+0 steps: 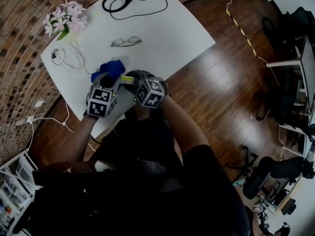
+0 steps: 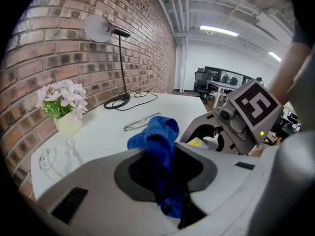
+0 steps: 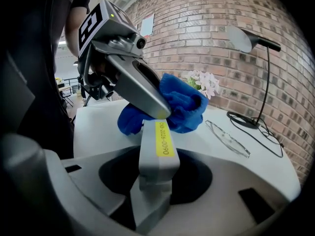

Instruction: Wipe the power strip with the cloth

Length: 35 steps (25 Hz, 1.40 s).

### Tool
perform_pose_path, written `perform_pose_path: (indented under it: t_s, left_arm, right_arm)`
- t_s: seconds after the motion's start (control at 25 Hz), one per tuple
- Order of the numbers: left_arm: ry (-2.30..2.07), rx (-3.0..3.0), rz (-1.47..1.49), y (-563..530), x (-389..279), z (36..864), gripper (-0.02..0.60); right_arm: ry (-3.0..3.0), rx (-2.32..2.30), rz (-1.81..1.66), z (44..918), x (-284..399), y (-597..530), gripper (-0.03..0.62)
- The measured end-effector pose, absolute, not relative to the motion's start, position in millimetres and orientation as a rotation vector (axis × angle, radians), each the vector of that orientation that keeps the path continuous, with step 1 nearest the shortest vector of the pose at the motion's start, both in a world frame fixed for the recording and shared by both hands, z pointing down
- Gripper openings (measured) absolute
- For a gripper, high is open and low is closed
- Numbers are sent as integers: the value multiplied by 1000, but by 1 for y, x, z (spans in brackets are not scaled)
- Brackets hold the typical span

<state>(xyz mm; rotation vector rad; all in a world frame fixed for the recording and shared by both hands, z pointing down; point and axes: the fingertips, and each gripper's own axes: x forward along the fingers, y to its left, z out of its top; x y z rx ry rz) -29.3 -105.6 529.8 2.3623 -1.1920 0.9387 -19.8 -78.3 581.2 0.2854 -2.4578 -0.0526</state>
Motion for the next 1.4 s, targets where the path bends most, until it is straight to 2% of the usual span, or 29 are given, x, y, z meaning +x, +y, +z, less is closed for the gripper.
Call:
perform_pose_path:
  t_s: [0.76, 1.16, 1.4]
  left_arm:
    - [-987, 2423, 993, -88, 40, 526, 109]
    - [-922, 2312, 698, -86, 42, 527, 107]
    - [-893, 2309, 645, -83, 42, 527, 107]
  right_arm:
    - [-2471, 232, -97, 581, -22, -74, 167]
    - [-2478, 235, -122, 582, -20, -73, 166]
    - [-2479, 234, -124, 583, -21, -73, 166]
